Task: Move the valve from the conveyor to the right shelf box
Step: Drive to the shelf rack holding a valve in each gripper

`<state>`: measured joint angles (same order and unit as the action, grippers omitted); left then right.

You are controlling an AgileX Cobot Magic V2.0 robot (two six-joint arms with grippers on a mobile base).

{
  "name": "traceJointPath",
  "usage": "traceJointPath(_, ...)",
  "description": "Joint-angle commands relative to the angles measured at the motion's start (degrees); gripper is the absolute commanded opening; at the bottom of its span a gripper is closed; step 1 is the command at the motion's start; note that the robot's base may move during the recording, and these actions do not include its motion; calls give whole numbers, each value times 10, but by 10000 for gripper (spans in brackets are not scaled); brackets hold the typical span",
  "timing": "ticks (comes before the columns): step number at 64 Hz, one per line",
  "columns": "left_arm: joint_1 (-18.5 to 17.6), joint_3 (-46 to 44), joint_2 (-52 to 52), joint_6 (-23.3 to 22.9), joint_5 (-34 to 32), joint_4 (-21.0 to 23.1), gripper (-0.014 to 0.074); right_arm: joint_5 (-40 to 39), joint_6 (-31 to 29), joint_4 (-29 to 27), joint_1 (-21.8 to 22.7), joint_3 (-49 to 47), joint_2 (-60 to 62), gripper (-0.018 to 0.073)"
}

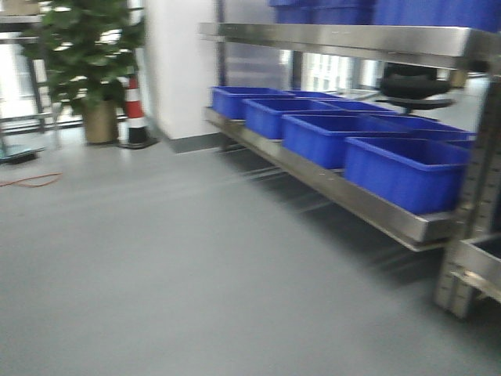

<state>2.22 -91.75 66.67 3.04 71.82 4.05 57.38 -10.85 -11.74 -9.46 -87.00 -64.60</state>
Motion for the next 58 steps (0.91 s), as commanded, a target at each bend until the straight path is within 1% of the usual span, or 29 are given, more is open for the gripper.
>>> traceJointPath(1, -2, -2, -5, -2, -19, 9, -111, -39, -2, 3, -1, -9, 9, -151)
traceJointPath(58, -2, -2, -5, -2, -19, 4, -111, -39, -2, 3, -1, -9, 9, -151)
